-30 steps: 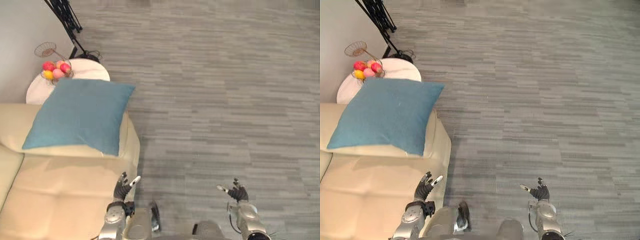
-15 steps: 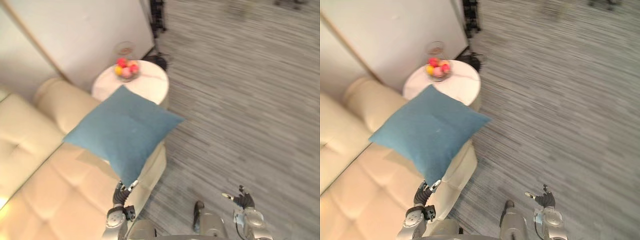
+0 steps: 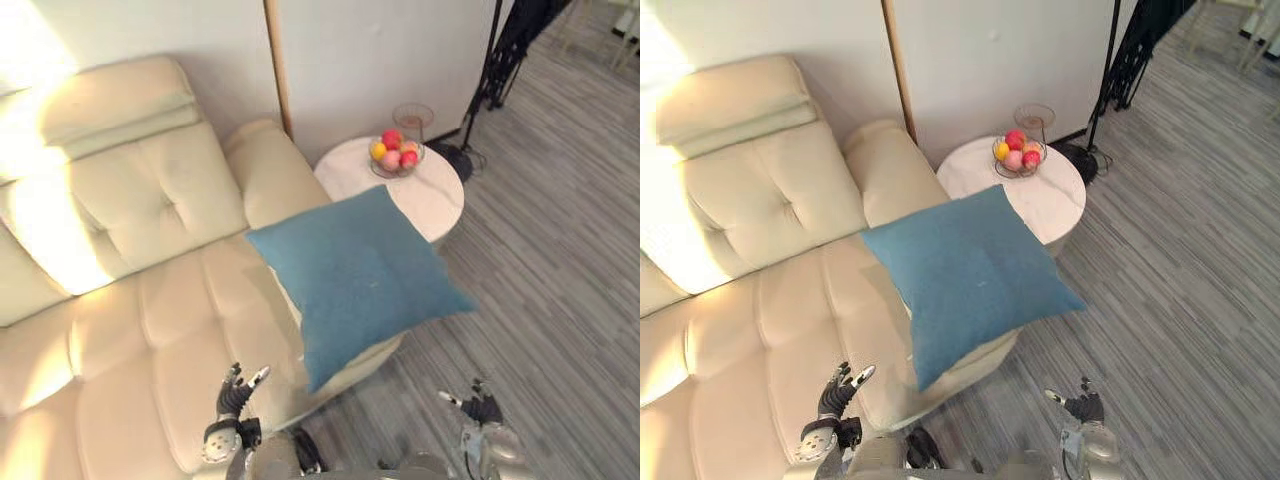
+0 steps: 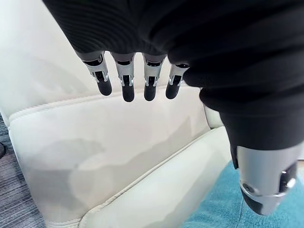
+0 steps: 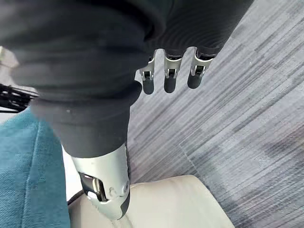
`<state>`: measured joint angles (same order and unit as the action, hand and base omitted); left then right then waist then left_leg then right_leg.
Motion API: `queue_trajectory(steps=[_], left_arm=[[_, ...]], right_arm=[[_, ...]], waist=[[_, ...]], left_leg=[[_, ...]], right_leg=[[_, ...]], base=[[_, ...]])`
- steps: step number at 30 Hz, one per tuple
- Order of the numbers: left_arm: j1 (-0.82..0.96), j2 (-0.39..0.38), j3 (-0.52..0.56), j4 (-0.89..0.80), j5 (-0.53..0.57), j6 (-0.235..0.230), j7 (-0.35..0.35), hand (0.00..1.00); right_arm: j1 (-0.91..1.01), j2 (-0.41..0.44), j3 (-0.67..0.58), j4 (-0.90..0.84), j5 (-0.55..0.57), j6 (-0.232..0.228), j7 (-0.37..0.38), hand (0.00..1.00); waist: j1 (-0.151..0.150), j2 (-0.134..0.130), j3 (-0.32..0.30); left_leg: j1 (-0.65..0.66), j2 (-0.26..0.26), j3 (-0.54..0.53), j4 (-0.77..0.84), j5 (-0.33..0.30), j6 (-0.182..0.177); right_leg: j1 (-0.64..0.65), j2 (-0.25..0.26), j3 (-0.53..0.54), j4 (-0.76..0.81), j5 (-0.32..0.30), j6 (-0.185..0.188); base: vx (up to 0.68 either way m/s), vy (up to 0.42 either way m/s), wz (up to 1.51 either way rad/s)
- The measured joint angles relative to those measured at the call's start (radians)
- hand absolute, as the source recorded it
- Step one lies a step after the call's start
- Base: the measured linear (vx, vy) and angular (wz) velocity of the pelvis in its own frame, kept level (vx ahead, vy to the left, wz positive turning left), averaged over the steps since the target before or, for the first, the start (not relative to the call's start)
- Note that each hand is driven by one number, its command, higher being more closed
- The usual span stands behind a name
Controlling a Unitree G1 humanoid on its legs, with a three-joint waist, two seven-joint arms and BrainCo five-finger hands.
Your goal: Pick up cushions and gather them together orderly.
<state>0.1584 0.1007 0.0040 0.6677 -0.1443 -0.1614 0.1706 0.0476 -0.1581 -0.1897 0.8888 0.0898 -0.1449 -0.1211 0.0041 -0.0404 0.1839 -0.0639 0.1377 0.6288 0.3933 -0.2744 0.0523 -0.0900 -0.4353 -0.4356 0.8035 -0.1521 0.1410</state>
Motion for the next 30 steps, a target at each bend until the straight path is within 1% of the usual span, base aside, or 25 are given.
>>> queue_trajectory(steps=[1,2,3,4,5,6,7,8,9,10,11,12,13,14,15,17,19,20,23,25,27,28,29,30], left_arm=[[-0.004,0.005,-0.001,0.004,0.0,0.0,0.0,0.0],[-0.009,0.006,-0.001,0.006,0.001,0.0,0.003,0.0],[-0.011,0.014,-0.001,0.008,0.001,0.0,0.004,0.0],[-0.012,0.022,-0.001,0.008,0.001,-0.001,0.004,0.0],[-0.012,0.022,-0.002,0.01,0.001,-0.001,0.004,0.0],[-0.013,0.025,-0.002,0.01,0.001,-0.002,0.004,0.0],[-0.022,0.041,-0.003,0.011,0.001,-0.002,0.006,0.0],[-0.031,0.036,-0.005,0.019,0.002,-0.002,0.006,0.0],[-0.029,0.036,-0.013,0.016,0.002,-0.006,0.005,0.0],[-0.027,0.033,-0.013,0.016,0.002,-0.009,0.006,0.0],[-0.028,0.031,-0.012,0.016,0.002,-0.01,0.006,0.0],[-0.028,0.028,-0.013,0.016,0.003,-0.011,0.004,0.0],[-0.029,0.025,-0.014,0.015,0.006,-0.012,0.004,0.0],[-0.031,0.023,-0.014,0.014,0.009,-0.012,0.004,0.0],[-0.031,0.022,-0.014,0.008,0.01,-0.013,0.004,0.0],[-0.032,0.021,-0.026,-0.003,0.01,-0.014,0.002,0.0],[-0.032,0.021,-0.043,-0.024,0.019,-0.015,-0.002,0.0],[-0.032,0.021,-0.047,-0.04,0.022,-0.018,-0.018,0.0],[-0.033,0.026,-0.074,-0.068,0.022,-0.019,-0.019,0.0],[-0.036,0.028,-0.095,-0.083,0.022,-0.019,-0.022,0.0],[-0.064,0.029,-0.132,-0.099,0.021,-0.019,-0.027,0.0],[-0.072,0.028,-0.141,-0.102,0.021,-0.019,-0.03,0.0],[-0.085,0.026,-0.155,-0.105,0.021,-0.019,-0.033,0.0],[-0.113,0.02,-0.175,-0.106,0.02,-0.019,-0.035,0.0]], right_arm=[[0.002,0.0,0.0,0.001,0.001,0.0,0.003,0.0],[0.01,-0.001,-0.001,0.001,0.006,0.0,0.01,0.0],[0.014,-0.002,-0.002,-0.002,0.025,0.0,0.012,0.0],[0.025,-0.003,-0.004,-0.002,0.029,0.0,0.012,0.0],[0.031,-0.004,-0.007,-0.003,0.034,0.0,0.012,0.0],[0.044,-0.004,-0.022,-0.005,0.038,0.0,0.012,0.0],[0.056,-0.005,-0.044,-0.014,0.042,-0.001,0.009,0.0],[0.062,-0.018,-0.059,-0.01,0.057,0.0,0.006,0.0],[0.063,-0.025,-0.075,-0.014,0.065,0.0,0.003,0.0],[0.054,-0.036,-0.08,-0.037,0.067,-0.003,-0.001,0.0],[0.053,-0.042,-0.084,-0.056,0.066,-0.003,-0.003,0.0],[0.057,-0.05,-0.094,-0.071,0.066,-0.003,-0.007,0.0],[0.073,-0.053,-0.126,-0.103,0.065,-0.003,-0.009,0.0],[0.081,-0.055,-0.14,-0.119,0.064,-0.003,-0.01,0.0],[0.095,-0.057,-0.167,-0.153,0.063,-0.002,-0.011,0.0],[0.131,-0.073,-0.202,-0.236,0.057,-0.004,-0.012,0.0],[0.153,-0.098,-0.205,-0.294,0.055,-0.005,-0.01,0.0],[0.156,-0.115,-0.205,-0.322,0.054,-0.005,-0.009,0.0],[0.12,-0.14,-0.2,-0.339,0.052,-0.005,-0.003,0.0],[0.093,-0.155,-0.184,-0.356,0.043,-0.005,0.004,0.0],[0.033,-0.202,-0.135,-0.358,0.034,-0.005,0.021,0.0],[0.012,-0.215,-0.119,-0.358,0.034,-0.005,0.021,0.0],[-0.023,-0.233,-0.097,-0.356,0.034,-0.005,0.025,0.0],[-0.09,-0.259,-0.046,-0.344,0.034,-0.007,0.031,0.0]], waist=[[-0.005,-0.004,-0.001],[-0.01,-0.004,-0.001],[-0.026,0.002,0.002],[-0.04,0.004,0.003],[-0.047,0.002,0.001],[-0.049,0.0,0.0],[-0.049,-0.019,-0.011],[-0.055,-0.003,-0.01],[-0.046,0.011,-0.017],[-0.045,0.037,-0.019],[-0.047,0.049,-0.02],[-0.05,0.057,-0.024],[-0.052,0.058,-0.025],[-0.058,0.059,-0.025],[-0.072,0.057,-0.025],[-0.085,0.057,-0.025],[-0.086,0.057,-0.026],[-0.088,0.058,-0.026],[-0.092,0.059,-0.025],[-0.097,0.062,-0.024],[-0.097,0.071,-0.018],[-0.096,0.075,-0.015],[-0.095,0.083,-0.007],[-0.094,0.093,0.006]], left_leg=[[0.0,-0.001,-0.01,0.007,-0.007,0.0],[-0.001,0.0,-0.034,0.012,-0.013,-0.002],[0.0,0.002,-0.068,0.01,-0.012,-0.006],[0.001,0.002,-0.097,0.01,-0.006,-0.01],[0.001,0.002,-0.112,0.011,-0.003,-0.014],[-0.002,0.002,-0.133,0.021,0.0,-0.021],[-0.017,-0.002,-0.154,0.046,0.003,-0.03],[-0.019,0.005,-0.178,0.051,0.004,-0.046],[-0.019,0.009,-0.186,0.036,0.019,-0.068],[-0.02,0.027,-0.186,0.016,0.026,-0.08],[-0.019,0.035,-0.185,-0.001,0.032,-0.09],[-0.013,0.039,-0.187,-0.031,0.047,-0.108],[0.007,0.038,-0.187,-0.076,0.071,-0.116],[0.017,0.038,-0.189,-0.094,0.079,-0.119],[0.033,0.037,-0.192,-0.124,0.095,-0.125],[0.054,0.031,-0.191,-0.163,0.117,-0.128],[0.059,0.022,-0.191,-0.19,0.135,-0.126],[0.059,0.014,-0.191,-0.207,0.148,-0.122],[0.056,0.001,-0.204,-0.224,0.17,-0.119],[0.043,-0.006,-0.216,-0.234,0.187,-0.116],[0.016,-0.015,-0.224,-0.258,0.216,-0.112],[0.004,-0.015,-0.227,-0.259,0.219,-0.111],[-0.01,-0.015,-0.231,-0.261,0.224,-0.104],[-0.034,-0.019,-0.232,-0.273,0.238,-0.104]], right_leg=[[-0.027,0.014,0.054,0.028,-0.025,0.005],[-0.055,0.043,0.114,0.028,-0.069,0.008],[-0.076,0.096,0.172,-0.015,-0.115,0.004],[-0.095,0.149,0.236,-0.094,-0.134,0.0],[-0.102,0.176,0.275,-0.143,-0.134,0.0],[-0.114,0.22,0.348,-0.245,-0.129,0.003],[-0.119,0.244,0.388,-0.356,-0.061,-0.008],[-0.115,0.254,0.376,-0.35,-0.048,-0.019],[-0.115,0.265,0.378,-0.368,-0.044,-0.026],[-0.106,0.285,0.378,-0.401,-0.032,-0.042],[-0.105,0.298,0.377,-0.418,-0.022,-0.049],[-0.104,0.312,0.375,-0.436,-0.011,-0.055],[-0.091,0.322,0.372,-0.462,-0.002,-0.063],[-0.081,0.326,0.366,-0.475,0.003,-0.063],[-0.063,0.33,0.358,-0.499,0.011,-0.065],[-0.039,0.333,0.351,-0.537,0.026,-0.065],[-0.032,0.332,0.353,-0.565,0.043,-0.063],[-0.027,0.329,0.353,-0.589,0.059,-0.061],[-0.011,0.324,0.347,-0.636,0.089,-0.062],[-0.013,0.318,0.337,-0.648,0.101,-0.061],[-0.045,0.314,0.327,-0.65,0.12,-0.068],[-0.057,0.315,0.326,-0.649,0.125,-0.069],[-0.073,0.316,0.325,-0.647,0.132,-0.071],[-0.104,0.314,0.326,-0.642,0.143,-0.075]], base=[[0.08,0.006,0.59],[0.11,-0.036,0.63],[0.14,-0.064,0.87],[0.14,-0.085,0.89],[0.13,-0.122,0.8],[0.13,-0.175,0.76],[0.13,-0.197,0.84],[0.13,-0.195,0.52],[0.12,-0.164,0.11],[0.12,-0.143,-0.22],[0.09,-0.142,-0.23],[0.08,-0.146,-0.17],[0.08,-0.144,-0.08],[0.08,-0.131,0.02],[0.06,-0.088,0.09],[0.04,-0.065,0.04],[0.0,0.0,0.0],[-0.04,0.031,0.03],[-0.06,0.029,0.09],[-0.1,0.01,0.18],[-0.16,-0.008,0.16],[-0.17,-0.016,0.07],[-0.22,-0.024,0.04],[-0.2,-0.019,0.04]])
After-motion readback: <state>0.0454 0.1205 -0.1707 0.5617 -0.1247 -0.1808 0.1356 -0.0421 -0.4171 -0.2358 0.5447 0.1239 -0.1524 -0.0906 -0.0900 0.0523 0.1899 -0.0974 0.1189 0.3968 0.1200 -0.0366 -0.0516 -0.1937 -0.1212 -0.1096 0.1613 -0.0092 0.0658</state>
